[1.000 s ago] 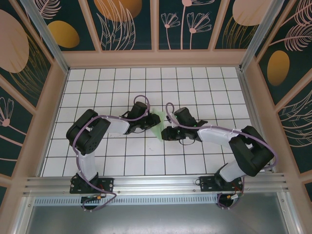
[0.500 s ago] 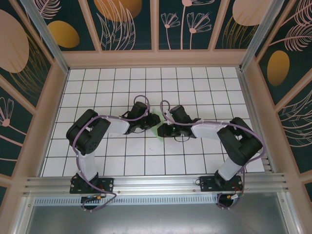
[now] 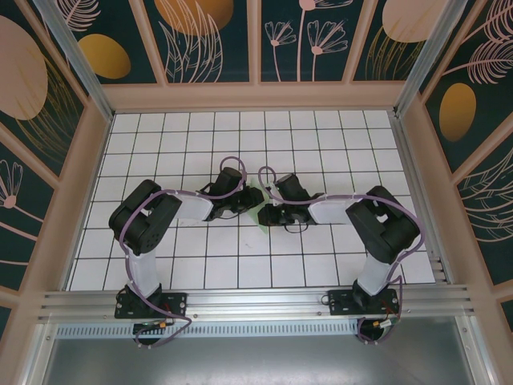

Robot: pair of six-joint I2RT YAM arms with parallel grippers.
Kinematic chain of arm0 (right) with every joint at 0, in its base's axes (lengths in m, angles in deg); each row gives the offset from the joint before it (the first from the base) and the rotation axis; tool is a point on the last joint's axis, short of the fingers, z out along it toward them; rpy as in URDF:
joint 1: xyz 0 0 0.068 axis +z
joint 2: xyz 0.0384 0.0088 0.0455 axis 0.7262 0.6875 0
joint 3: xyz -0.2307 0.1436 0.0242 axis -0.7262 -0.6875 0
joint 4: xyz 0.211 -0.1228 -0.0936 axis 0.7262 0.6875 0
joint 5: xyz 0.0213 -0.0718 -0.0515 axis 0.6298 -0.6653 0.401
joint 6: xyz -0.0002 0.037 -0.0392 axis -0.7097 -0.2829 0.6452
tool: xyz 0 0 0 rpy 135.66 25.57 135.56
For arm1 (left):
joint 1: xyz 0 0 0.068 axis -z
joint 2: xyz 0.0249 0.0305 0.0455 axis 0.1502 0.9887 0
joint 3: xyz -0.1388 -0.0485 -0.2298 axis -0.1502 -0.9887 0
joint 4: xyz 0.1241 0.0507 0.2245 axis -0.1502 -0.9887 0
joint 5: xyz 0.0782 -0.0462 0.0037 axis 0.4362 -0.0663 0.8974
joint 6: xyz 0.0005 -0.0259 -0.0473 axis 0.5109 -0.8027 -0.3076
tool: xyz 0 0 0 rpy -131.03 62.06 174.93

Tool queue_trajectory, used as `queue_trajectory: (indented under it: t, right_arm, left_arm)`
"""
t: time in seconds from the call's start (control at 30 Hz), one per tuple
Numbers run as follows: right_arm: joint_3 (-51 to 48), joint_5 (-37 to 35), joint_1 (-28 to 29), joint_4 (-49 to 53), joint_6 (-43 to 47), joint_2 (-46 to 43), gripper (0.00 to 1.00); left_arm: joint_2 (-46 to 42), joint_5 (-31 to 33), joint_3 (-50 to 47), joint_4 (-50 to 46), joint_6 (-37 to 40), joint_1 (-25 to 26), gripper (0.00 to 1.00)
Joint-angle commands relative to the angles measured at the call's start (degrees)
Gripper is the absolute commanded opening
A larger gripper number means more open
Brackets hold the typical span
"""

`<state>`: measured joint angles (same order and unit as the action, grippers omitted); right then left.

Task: Fold a paper plane with a square sheet of paper (fold left side to right side)
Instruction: Fourth fold the wing at the center of the table.

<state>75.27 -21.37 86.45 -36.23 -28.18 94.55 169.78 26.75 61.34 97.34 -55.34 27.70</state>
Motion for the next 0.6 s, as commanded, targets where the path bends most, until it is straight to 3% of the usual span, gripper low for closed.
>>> queue_trajectory:
  t: [0.0, 0.57]
  right_arm:
    - [-1.40, -1.47, 1.03, 3.42, 1.46, 1.08, 0.21]
    - [-8.07, -5.82, 6.79, 8.19, 2.78, -3.98, 0.17]
  left_arm:
    - [2.03, 2.81, -1.37, -7.27, 0.78, -0.18, 0.31]
    - [2.74, 2.97, -1.46, -7.34, 0.87, -0.21, 0.31]
